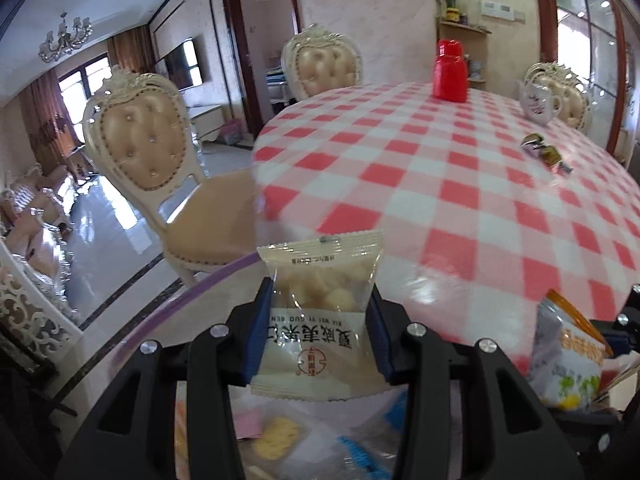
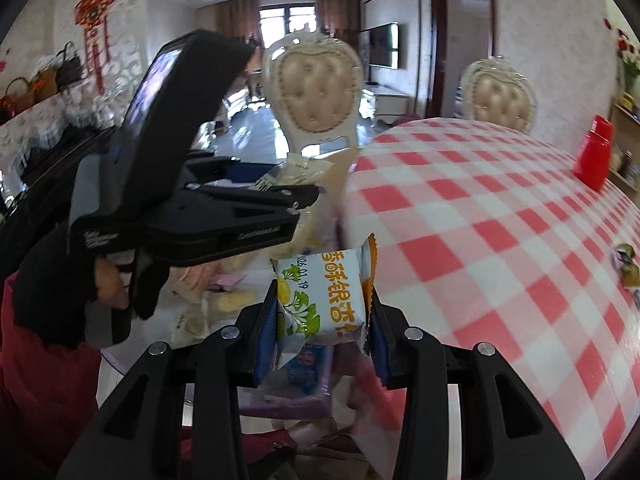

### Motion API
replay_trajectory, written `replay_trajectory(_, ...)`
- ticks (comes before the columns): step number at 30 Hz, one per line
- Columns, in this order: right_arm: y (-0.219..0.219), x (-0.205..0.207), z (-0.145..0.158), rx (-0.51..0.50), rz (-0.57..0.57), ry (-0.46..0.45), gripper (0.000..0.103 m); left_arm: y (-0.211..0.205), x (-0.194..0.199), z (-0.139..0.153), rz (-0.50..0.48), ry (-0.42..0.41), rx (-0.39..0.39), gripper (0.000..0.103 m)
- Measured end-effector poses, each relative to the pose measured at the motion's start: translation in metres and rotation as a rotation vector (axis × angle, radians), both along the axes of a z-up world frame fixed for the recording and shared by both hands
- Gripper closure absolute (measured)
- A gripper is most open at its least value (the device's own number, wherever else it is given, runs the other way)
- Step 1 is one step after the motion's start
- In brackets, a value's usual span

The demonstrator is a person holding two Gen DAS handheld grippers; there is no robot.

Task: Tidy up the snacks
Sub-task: 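Carry both packets to the clear box and open both grippers, then move both grippers back over the remaining snacks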

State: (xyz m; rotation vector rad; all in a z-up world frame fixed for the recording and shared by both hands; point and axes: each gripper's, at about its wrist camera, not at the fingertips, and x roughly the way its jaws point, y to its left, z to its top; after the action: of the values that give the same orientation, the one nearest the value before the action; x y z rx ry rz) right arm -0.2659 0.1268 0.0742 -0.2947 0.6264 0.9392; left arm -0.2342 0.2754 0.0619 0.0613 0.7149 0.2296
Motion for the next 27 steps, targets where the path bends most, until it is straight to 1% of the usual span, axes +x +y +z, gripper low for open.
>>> replay_trajectory(9, 0.03, -0.02, -0.014, -0.03, 0.132, 0.036, 0.063, 0.032, -0.005, -0.014, 0.062, 0.106, 0.067, 0.059)
replay_trajectory(10, 0.033, -0.023, -0.015, -0.028, 0.155, 0.043, 0.06, 0.035, -0.005, -0.015, 0.069, 0.114, 0.073, 0.058)
replay_trajectory(12, 0.036, -0.029, -0.015, -0.018, 0.198, 0.057, 0.059, 0.039, -0.007, -0.015, 0.086, 0.119, 0.08, 0.057)
replay_trajectory(13, 0.036, -0.031, -0.014, -0.014, 0.204, 0.051, 0.058, 0.041, -0.008, -0.013, 0.101, 0.116, 0.083, 0.049)
replay_trajectory(14, 0.034, -0.033, -0.013, -0.007, 0.209, 0.043, 0.057, 0.042, -0.009, -0.011, 0.116, 0.112, 0.086, 0.03)
replay_trajectory(15, 0.031, -0.034, -0.01, 0.008, 0.205, 0.033, 0.053, 0.044, -0.01, -0.009, 0.145, 0.098, 0.1, 0.021)
replay_trajectory(16, 0.027, -0.033, -0.008, 0.02, 0.195, 0.031, 0.05, 0.045, -0.012, -0.005, 0.166, 0.085, 0.107, 0.019)
replay_trajectory(18, 0.017, -0.027, -0.005, 0.054, 0.169, 0.044, 0.049, 0.045, -0.013, -0.002, 0.176, 0.078, 0.094, 0.019)
replay_trajectory(21, -0.004, -0.012, -0.002, 0.09, 0.104, 0.057, 0.048, 0.035, -0.011, 0.002, 0.155, 0.06, 0.08, 0.017)
replay_trajectory(23, -0.02, -0.004, -0.002, 0.1, 0.057, 0.051, 0.044, 0.021, -0.007, 0.004, 0.136, 0.038, 0.069, 0.015)
replay_trajectory(24, -0.033, 0.003, -0.002, 0.103, 0.016, 0.045, 0.041, 0.015, -0.005, 0.006, 0.128, 0.02, 0.053, 0.014)
replay_trajectory(25, -0.044, 0.01, -0.003, 0.106, -0.025, 0.041, 0.04, 0.007, -0.003, 0.008, 0.117, -0.002, 0.02, 0.011)
replay_trajectory(26, -0.061, 0.02, -0.005, 0.112, -0.078, 0.045, 0.04, -0.004, 0.001, 0.011, 0.09, -0.025, -0.052, 0.007)
replay_trajectory(27, -0.073, 0.028, -0.006, 0.117, -0.116, 0.051, 0.039, -0.013, 0.004, 0.014, 0.066, -0.038, -0.111, 0.007)
